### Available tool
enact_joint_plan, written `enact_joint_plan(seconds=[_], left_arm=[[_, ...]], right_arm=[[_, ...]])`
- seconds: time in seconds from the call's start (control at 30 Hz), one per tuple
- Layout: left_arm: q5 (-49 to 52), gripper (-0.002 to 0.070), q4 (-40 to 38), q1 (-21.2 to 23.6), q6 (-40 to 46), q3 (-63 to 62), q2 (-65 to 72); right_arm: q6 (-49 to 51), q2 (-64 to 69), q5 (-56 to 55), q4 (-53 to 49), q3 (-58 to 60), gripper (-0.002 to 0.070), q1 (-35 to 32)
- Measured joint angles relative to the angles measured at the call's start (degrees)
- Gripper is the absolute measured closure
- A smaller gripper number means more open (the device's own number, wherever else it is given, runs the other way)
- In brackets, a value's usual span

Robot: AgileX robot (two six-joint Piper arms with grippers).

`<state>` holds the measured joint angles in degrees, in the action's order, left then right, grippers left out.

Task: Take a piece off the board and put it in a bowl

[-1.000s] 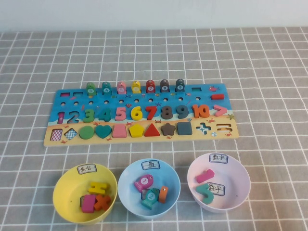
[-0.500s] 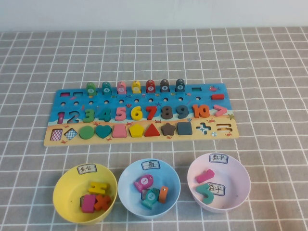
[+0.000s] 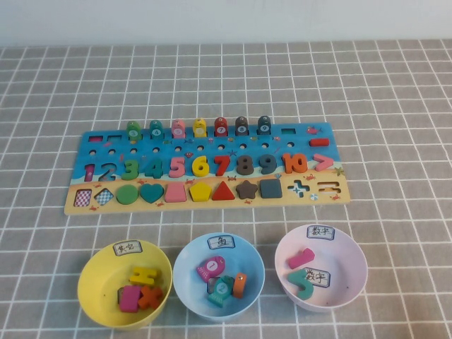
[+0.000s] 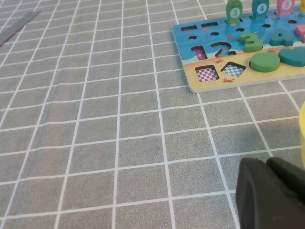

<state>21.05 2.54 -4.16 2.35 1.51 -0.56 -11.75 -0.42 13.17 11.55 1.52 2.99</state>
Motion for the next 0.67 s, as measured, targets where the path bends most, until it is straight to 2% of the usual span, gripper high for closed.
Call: enact_joint_plan(seconds=[0.2,0.67], left_arm=[[0.0,0.0678,0.0,0.0,0.0,0.0,0.0],[0.0,0.0678,0.0,0.0,0.0,0.0,0.0]], right_arm=[[0.0,0.0,6.6,-0.8,0.0,0.0694,0.0],[0.0,0.0,7.6,-0.8,0.0,0.0694,0.0]])
